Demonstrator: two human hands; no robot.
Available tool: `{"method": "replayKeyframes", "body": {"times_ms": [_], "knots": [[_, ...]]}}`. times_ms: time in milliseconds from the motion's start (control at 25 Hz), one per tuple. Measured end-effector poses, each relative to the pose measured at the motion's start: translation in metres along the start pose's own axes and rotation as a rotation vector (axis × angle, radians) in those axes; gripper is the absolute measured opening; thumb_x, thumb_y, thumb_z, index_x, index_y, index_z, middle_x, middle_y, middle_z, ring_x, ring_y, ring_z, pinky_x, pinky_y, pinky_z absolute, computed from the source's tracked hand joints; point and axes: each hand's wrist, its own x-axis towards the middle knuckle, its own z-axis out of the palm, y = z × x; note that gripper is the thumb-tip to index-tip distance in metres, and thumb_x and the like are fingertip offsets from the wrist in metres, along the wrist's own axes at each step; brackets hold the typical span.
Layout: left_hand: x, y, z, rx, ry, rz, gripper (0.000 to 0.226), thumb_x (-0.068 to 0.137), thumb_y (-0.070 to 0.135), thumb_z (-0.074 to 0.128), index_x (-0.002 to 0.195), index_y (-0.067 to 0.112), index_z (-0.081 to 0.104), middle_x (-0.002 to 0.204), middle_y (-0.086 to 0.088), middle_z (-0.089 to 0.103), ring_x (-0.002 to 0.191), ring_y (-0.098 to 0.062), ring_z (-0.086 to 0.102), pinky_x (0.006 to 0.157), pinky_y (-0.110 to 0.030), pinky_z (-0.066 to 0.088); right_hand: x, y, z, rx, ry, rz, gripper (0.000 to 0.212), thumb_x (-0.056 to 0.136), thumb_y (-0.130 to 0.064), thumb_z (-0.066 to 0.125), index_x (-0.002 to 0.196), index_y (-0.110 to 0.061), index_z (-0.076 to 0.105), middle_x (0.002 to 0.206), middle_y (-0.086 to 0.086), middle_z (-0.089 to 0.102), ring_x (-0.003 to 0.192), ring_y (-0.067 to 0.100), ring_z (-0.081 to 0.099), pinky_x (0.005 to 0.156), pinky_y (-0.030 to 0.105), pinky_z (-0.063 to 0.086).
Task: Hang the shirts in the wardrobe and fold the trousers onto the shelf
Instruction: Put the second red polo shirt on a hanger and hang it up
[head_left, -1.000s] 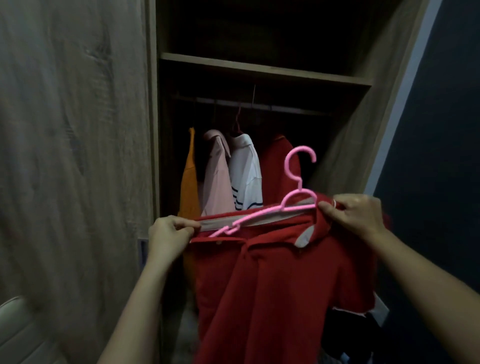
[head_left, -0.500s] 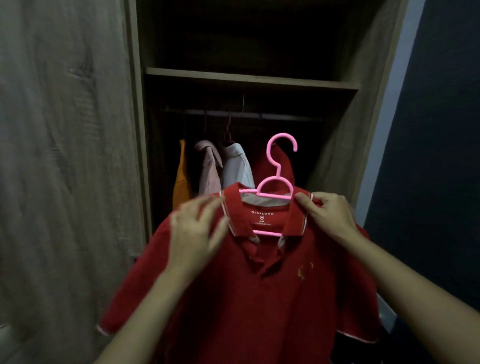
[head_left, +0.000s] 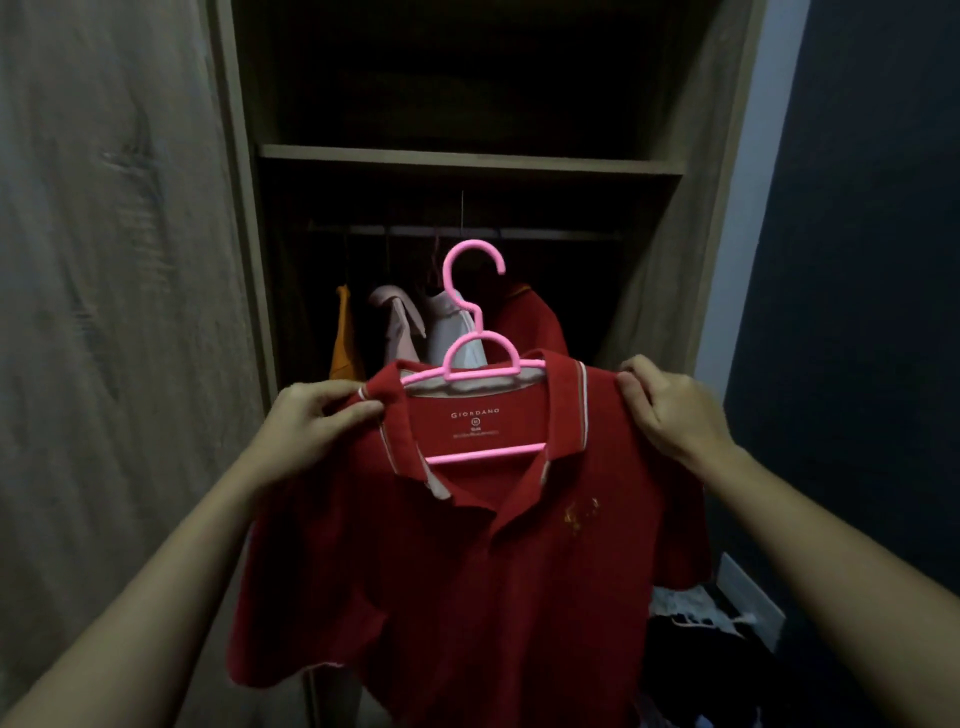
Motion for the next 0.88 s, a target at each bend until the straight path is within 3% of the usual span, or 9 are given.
{"method": "replayKeyframes", "body": {"times_ms": [120, 280, 360, 440, 560, 680, 800, 880], "knots": [[0.005, 0.007, 0.004, -0.055, -0.054, 0.024, 0.016, 0.079, 0.033, 0.064, 0.088, 0.042, 0.073, 0.089, 0.017, 0.073, 0.083, 0.004, 0.064, 0.076, -0.016, 0.050, 0.007, -0.015, 0.004, -0.051, 0.005, -0.140, 0.056, 0.089, -0.059, 0.020, 0.108, -0.021, 0.056, 0.097, 0.000, 0.069, 0.089, 0.025, 0.065, 0.073, 0.036, 0.046], [0.018, 0.010, -0.007, 0.088, -0.095, 0.042, 0.026, 0.084, 0.035, 0.059, 0.089, 0.059, 0.065, 0.090, 0.037, 0.064, 0.089, 0.017, 0.057, 0.082, -0.007, 0.044, 0.014, -0.029, 0.001, 0.154, -0.003, 0.081, 0.023, 0.090, -0.046, 0.047, 0.092, -0.026, 0.058, 0.091, -0.003, 0.068, 0.092, 0.023, 0.063, 0.070, 0.032, 0.042], [0.015, -0.005, -0.010, 0.118, -0.053, -0.008, 0.032, 0.083, 0.038, 0.063, 0.105, 0.060, 0.056, 0.106, 0.030, 0.062, 0.101, 0.011, 0.057, 0.091, -0.009, 0.042, 0.019, -0.029, -0.001, 0.179, 0.077, 0.156, 0.029, 0.087, -0.051, 0.049, 0.091, -0.024, 0.060, 0.088, 0.001, 0.069, 0.090, 0.025, 0.064, 0.069, 0.032, 0.041], [0.000, -0.034, -0.006, 0.024, -0.043, -0.189, 0.047, 0.079, 0.033, 0.073, 0.116, 0.046, 0.049, 0.114, 0.013, 0.061, 0.102, -0.002, 0.059, 0.092, -0.020, 0.045, 0.025, -0.026, -0.006, 0.203, 0.140, 0.220, 0.038, 0.081, -0.059, 0.049, 0.091, -0.024, 0.060, 0.083, 0.002, 0.069, 0.086, 0.025, 0.064, 0.069, 0.035, 0.043], [-0.031, -0.076, -0.005, 0.169, -0.088, -0.418, 0.033, 0.077, 0.037, 0.075, 0.104, 0.027, 0.060, 0.101, -0.001, 0.067, 0.095, -0.015, 0.062, 0.082, -0.029, 0.046, 0.028, -0.014, -0.014, 0.138, 0.150, 0.322, 0.043, 0.078, -0.064, 0.053, 0.094, -0.025, 0.064, 0.088, 0.001, 0.070, 0.090, 0.024, 0.063, 0.070, 0.033, 0.042], [-0.034, -0.087, -0.012, 0.394, 0.168, -0.376, 0.029, 0.085, 0.032, 0.066, 0.091, 0.004, 0.068, 0.090, -0.018, 0.070, 0.084, -0.025, 0.064, 0.069, -0.027, 0.038, 0.025, -0.007, -0.015, 0.080, 0.132, 0.354, 0.052, 0.075, -0.071, 0.051, 0.095, -0.026, 0.067, 0.091, 0.002, 0.072, 0.093, 0.026, 0.064, 0.073, 0.035, 0.046], [-0.027, -0.070, -0.018, 0.438, 0.379, -0.232, 0.021, 0.094, 0.019, 0.055, 0.095, -0.001, 0.064, 0.088, -0.021, 0.068, 0.080, -0.026, 0.061, 0.069, -0.026, 0.035, 0.017, -0.003, -0.013, 0.061, 0.114, 0.351, 0.053, 0.075, -0.073, 0.050, 0.095, -0.027, 0.068, 0.092, 0.003, 0.072, 0.094, 0.029, 0.064, 0.074, 0.037, 0.048], [-0.025, -0.072, -0.027, 0.436, 0.535, -0.243, 0.025, 0.097, 0.018, 0.048, 0.096, -0.004, 0.060, 0.088, -0.027, 0.065, 0.081, -0.036, 0.062, 0.068, -0.032, 0.035, 0.006, 0.006, -0.011, 0.088, 0.094, 0.332, 0.048, 0.077, -0.069, 0.053, 0.094, -0.027, 0.069, 0.092, 0.003, 0.073, 0.092, 0.028, 0.064, 0.072, 0.034, 0.046]]}}
